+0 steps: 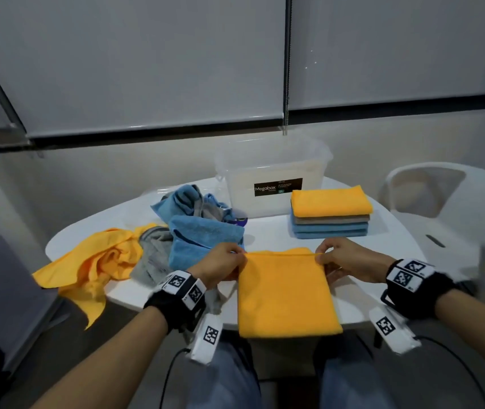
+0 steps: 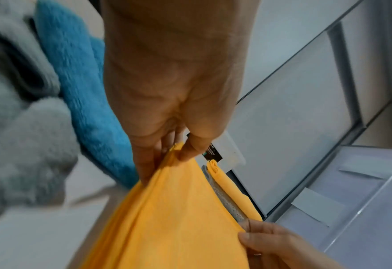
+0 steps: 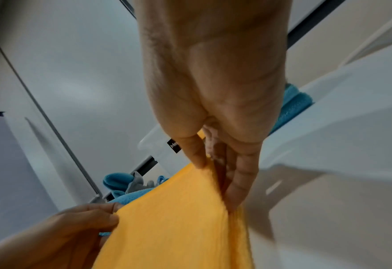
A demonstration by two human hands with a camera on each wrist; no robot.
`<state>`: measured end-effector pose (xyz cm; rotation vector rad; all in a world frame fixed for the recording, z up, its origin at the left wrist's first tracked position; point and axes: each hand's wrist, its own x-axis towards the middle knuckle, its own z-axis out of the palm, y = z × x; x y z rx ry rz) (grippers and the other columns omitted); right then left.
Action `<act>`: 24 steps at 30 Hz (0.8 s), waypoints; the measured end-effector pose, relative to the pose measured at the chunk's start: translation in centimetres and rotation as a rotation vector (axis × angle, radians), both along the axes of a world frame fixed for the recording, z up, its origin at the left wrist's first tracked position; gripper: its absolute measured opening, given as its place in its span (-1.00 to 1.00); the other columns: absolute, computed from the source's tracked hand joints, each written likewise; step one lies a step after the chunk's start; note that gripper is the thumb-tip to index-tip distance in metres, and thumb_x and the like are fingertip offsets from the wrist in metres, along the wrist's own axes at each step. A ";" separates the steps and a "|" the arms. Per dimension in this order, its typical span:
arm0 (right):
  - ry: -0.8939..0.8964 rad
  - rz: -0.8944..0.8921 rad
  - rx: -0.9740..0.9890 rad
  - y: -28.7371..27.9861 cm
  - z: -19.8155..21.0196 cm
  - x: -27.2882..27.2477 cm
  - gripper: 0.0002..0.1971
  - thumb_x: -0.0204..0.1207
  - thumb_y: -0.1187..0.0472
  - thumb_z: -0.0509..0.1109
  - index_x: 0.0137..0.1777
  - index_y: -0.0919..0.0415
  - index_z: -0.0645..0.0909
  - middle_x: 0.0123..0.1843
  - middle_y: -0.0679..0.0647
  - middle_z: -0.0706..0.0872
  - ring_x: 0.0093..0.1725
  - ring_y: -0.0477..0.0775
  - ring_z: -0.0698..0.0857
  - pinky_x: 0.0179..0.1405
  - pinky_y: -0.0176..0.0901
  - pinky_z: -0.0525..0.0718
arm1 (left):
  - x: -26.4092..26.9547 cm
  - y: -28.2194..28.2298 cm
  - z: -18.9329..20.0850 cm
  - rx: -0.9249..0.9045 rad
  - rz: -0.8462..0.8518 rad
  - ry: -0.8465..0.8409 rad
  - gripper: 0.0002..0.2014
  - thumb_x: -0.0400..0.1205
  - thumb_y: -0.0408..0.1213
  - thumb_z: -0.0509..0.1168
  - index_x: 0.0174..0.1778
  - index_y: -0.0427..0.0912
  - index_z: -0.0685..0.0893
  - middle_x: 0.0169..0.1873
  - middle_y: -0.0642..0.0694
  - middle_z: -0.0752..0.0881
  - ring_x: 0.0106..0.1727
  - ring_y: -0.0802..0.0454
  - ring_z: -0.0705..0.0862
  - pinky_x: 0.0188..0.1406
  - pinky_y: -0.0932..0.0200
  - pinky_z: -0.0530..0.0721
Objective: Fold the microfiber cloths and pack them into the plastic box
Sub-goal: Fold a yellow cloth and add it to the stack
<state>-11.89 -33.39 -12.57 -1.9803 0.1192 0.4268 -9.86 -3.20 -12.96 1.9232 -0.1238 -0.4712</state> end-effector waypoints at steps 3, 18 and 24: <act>-0.030 -0.084 -0.062 1.0 -1.0 0.7 -0.89 0.70 0.26 0.30 0.13 0.31 0.52 -0.17 0.29 0.60 -0.25 0.23 0.64 -0.22 0.14 0.74 | 1.4 -1.7 -1.8 0.102 0.160 -0.056 -0.86 0.68 -0.38 0.15 0.06 -0.25 0.60 -0.35 -0.14 0.47 -0.38 -0.03 0.45 -0.31 0.07 0.44; -0.174 -0.117 -0.422 2.4 -3.5 3.9 -0.71 0.72 0.27 0.21 -0.25 0.19 0.28 -0.39 0.15 0.39 -0.43 0.12 0.43 -0.36 -0.01 0.46 | 4.0 -2.2 -4.4 0.466 0.192 -0.262 -0.49 0.74 -0.25 0.28 -0.54 -0.14 0.29 -0.58 -0.08 0.36 -0.53 0.00 0.37 -0.40 0.09 0.32; -0.148 -0.087 -0.464 2.6 -3.9 5.0 -0.74 0.73 0.23 0.20 -0.21 0.21 0.31 -0.31 0.13 0.44 -0.25 0.15 0.51 -0.35 -0.05 0.35 | 4.5 -2.0 -4.6 0.463 0.198 -0.231 -0.52 0.75 -0.26 0.26 -0.52 -0.16 0.31 -0.55 -0.10 0.39 -0.45 -0.08 0.43 -0.29 0.09 0.40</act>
